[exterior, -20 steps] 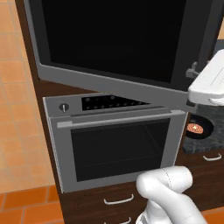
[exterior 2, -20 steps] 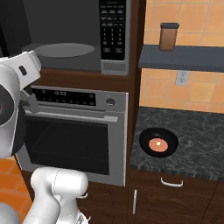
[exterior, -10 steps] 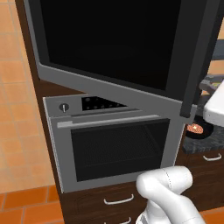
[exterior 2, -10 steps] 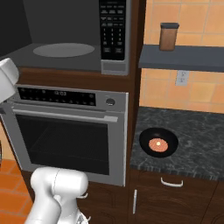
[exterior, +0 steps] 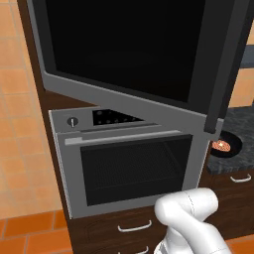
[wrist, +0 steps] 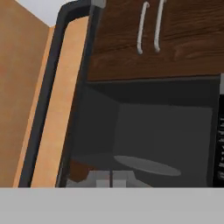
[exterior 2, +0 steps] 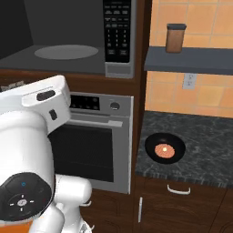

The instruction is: Open the microwave, place the bowl with waffle inside the microwave, then close the microwave door and turn it on.

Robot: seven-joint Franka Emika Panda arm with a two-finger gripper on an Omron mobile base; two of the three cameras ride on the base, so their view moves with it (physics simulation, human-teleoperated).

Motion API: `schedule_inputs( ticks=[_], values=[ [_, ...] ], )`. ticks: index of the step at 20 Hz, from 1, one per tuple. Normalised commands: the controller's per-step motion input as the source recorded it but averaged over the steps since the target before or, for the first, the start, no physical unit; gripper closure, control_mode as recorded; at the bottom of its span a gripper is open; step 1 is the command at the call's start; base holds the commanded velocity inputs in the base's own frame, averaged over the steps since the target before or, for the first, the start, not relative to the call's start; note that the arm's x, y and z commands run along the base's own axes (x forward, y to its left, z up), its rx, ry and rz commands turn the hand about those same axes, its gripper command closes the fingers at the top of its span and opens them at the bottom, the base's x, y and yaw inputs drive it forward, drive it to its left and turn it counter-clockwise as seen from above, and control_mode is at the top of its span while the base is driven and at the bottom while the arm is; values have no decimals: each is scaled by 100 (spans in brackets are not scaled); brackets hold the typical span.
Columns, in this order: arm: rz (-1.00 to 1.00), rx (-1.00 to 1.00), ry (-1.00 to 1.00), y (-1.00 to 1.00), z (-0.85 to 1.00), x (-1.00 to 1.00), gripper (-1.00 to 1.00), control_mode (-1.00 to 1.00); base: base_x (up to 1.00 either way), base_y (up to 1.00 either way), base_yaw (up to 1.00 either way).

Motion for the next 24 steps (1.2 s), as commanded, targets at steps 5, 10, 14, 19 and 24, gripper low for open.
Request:
schedule_inputs(
  ticks=[5, 10, 14, 19, 24],
  values=[
    [13, 17, 5, -19, -25, 47, -100, -100, 0, 0, 0],
    [41, 10, 2, 13, -29, 77, -100, -100, 0, 0, 0],
    [50, 8, 0, 19, -7, 74, -100, -100, 0, 0, 0],
    [46, 1, 0, 19, 0, 48, -100, -100, 0, 0, 0],
    [33, 0, 0, 25, 0, 17, -100, -100, 0, 0, 0]
  ],
)
